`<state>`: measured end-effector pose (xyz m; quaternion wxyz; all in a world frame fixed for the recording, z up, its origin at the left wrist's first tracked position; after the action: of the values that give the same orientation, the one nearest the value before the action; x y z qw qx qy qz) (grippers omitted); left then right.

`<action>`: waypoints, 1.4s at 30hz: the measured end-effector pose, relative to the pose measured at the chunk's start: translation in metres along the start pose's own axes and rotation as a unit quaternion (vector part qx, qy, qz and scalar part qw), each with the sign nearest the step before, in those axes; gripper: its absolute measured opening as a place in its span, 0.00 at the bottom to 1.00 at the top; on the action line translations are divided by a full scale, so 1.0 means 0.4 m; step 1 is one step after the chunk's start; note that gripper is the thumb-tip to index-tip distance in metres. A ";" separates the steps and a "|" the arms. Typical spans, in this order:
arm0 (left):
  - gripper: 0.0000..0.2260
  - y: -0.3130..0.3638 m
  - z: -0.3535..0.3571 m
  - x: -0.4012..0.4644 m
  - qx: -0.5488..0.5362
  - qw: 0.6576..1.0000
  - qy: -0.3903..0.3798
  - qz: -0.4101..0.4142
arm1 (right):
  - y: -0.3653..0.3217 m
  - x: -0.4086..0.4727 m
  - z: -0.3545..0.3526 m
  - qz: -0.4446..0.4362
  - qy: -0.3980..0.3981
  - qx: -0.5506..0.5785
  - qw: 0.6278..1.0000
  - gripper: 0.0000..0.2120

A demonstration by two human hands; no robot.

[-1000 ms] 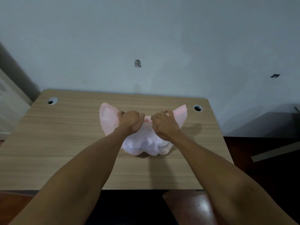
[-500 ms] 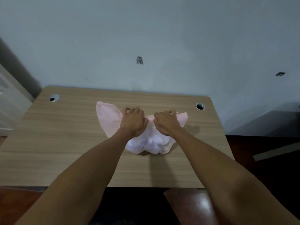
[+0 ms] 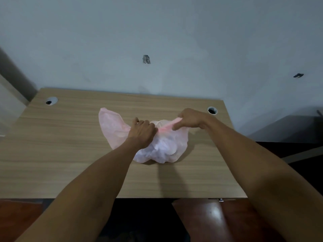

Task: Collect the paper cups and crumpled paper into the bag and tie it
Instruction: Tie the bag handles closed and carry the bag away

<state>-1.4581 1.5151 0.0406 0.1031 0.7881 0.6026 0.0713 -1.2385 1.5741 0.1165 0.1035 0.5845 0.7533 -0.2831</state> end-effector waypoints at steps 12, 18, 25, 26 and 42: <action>0.17 -0.001 0.028 0.002 -0.079 0.997 -0.002 -0.006 | -0.087 0.058 0.174 0.013 0.180 0.313 0.932 0.08; 0.24 -0.088 -0.028 -0.072 -0.102 0.970 0.219 -0.022 | -0.114 0.079 0.220 0.069 0.225 -0.022 0.972 0.28; 0.66 -0.184 -0.015 -0.113 -0.440 0.787 0.227 -0.368 | -0.152 0.073 0.251 0.112 0.287 -0.143 0.941 0.59; 0.67 -0.186 -0.001 -0.111 -0.488 0.768 0.190 -0.370 | -0.158 0.068 0.253 0.118 0.298 -0.156 0.934 0.63; 0.12 0.017 -0.012 -0.011 -0.554 0.793 0.212 -0.139 | -0.175 0.099 0.322 0.010 0.258 -0.343 0.903 0.16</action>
<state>-1.4539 1.5096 0.0469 0.4007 0.4691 0.5695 0.5432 -1.3385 1.5250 0.0131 0.1025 0.5730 0.7984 0.1540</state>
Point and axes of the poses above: each hand's wrist, its own x-axis towards the middle knuckle, its own z-axis out of the palm, y = z × x, the point moved 1 cm from there along x, towards the middle knuckle, and after that the axes turned 15 degrees about -x, right-handed, at the moved point
